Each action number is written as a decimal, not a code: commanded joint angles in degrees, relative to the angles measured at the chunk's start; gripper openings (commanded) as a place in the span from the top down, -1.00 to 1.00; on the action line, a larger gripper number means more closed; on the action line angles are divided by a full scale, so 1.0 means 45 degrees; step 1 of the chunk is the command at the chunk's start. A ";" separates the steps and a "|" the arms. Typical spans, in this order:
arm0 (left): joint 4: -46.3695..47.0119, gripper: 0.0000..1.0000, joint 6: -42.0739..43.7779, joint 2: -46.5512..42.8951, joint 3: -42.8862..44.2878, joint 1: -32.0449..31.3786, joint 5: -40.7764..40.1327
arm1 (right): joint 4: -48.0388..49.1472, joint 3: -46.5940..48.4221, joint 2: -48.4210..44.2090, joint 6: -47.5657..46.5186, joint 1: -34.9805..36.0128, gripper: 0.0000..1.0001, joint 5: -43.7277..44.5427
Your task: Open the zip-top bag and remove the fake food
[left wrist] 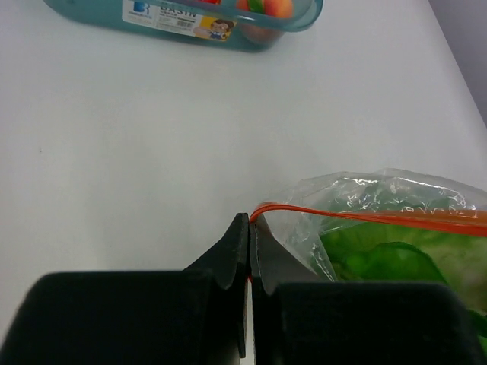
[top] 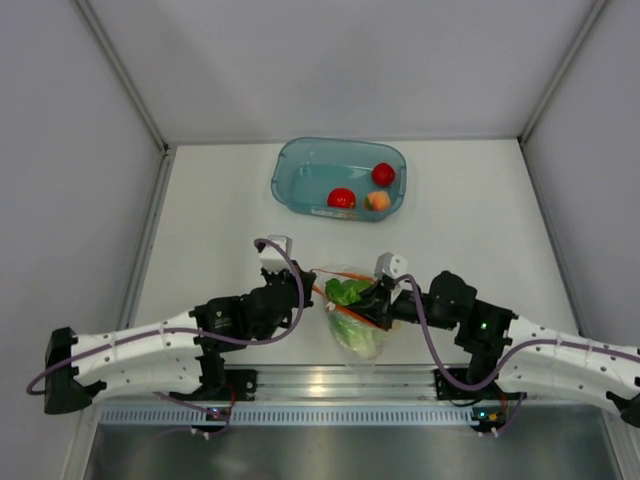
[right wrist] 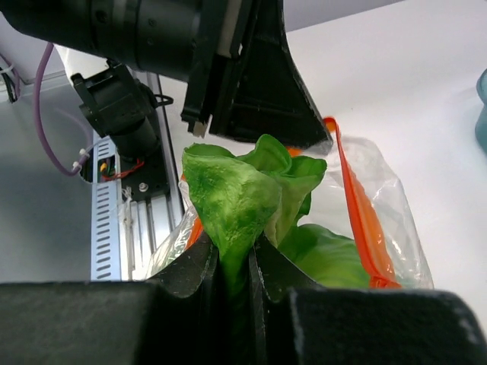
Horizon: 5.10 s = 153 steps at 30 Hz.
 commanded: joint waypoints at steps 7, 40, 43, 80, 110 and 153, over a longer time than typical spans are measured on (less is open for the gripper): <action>0.0729 1.00 0.0278 0.0623 -0.0535 0.0369 0.2278 | 0.2368 0.0677 -0.1396 -0.0220 0.0562 1.00 0.2821; 0.1473 1.00 0.1861 -0.0842 -0.0710 0.0545 0.5056 | -0.0403 0.3119 0.1672 0.0653 0.0426 1.00 1.2296; 0.1591 1.00 0.2017 -0.0842 -0.1199 0.0545 0.5293 | -0.0208 0.2964 0.1068 0.1300 0.0289 1.00 1.2788; 0.0398 1.00 0.0436 0.2478 -0.0595 0.1306 0.3007 | 0.7038 -0.0318 -0.2432 0.1166 0.0054 1.00 1.0404; 0.0947 1.00 0.2564 0.1092 0.0635 0.1833 0.6307 | 0.0981 0.3978 0.2099 -0.1359 -0.0238 1.00 0.6856; 0.2139 1.00 0.4716 0.1326 0.0186 0.2107 0.6457 | 0.5439 0.3430 0.3389 0.3371 -0.2422 1.00 1.4419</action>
